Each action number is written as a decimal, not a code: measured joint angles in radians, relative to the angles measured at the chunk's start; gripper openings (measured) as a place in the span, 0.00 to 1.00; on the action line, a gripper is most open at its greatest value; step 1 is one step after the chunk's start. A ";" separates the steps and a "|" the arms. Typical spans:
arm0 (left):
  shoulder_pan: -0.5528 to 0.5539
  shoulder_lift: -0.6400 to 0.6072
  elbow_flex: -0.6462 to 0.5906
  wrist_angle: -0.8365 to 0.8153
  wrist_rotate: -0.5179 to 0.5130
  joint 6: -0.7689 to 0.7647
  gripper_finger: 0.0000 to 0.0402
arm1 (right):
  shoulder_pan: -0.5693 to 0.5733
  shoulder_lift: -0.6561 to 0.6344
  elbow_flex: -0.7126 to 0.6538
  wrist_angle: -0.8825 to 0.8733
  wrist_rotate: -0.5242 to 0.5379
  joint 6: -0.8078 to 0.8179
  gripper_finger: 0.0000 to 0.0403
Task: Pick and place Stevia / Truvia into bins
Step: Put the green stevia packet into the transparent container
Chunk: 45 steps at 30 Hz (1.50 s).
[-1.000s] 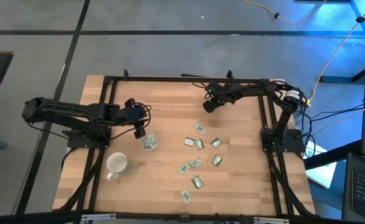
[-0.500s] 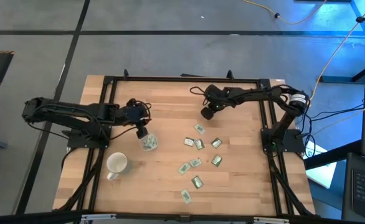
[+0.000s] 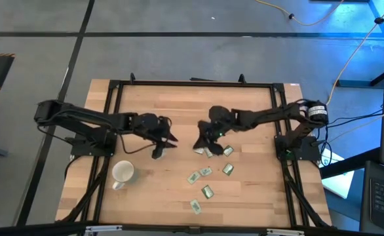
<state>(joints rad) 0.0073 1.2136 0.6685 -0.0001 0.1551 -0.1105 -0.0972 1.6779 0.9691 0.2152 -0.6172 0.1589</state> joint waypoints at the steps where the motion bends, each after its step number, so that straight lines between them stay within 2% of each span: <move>1: -0.001 0.022 0.000 0.039 0.022 0.006 0.32 | 0.020 0.000 0.000 0.027 -0.013 -0.007 0.01; 10: -0.001 0.139 0.000 0.306 0.232 0.033 0.35 | 0.103 0.000 0.000 0.081 0.001 -0.007 0.01; 23: -0.002 0.161 -0.001 0.434 0.232 0.012 0.33 | 0.099 0.000 0.001 0.084 0.048 -0.004 0.01; 28: -0.002 0.161 -0.001 0.430 0.229 0.051 0.24 | 0.097 0.000 0.001 0.119 0.049 0.028 0.01; 36: -0.002 0.161 -0.001 0.430 0.229 0.065 0.03 | 0.090 0.000 0.001 0.132 0.048 0.043 0.01; 41: -0.002 0.161 -0.001 0.430 0.229 0.072 0.02 | 0.091 0.000 0.001 0.130 0.048 0.042 0.02; 45: -0.002 0.161 -0.001 0.428 0.228 0.072 0.02 | 0.083 0.000 0.001 0.104 0.048 0.042 0.09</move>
<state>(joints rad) 0.0055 1.3741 0.6678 0.4274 0.3836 -0.0383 -0.0139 1.6775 0.9703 0.3189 -0.5692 0.2007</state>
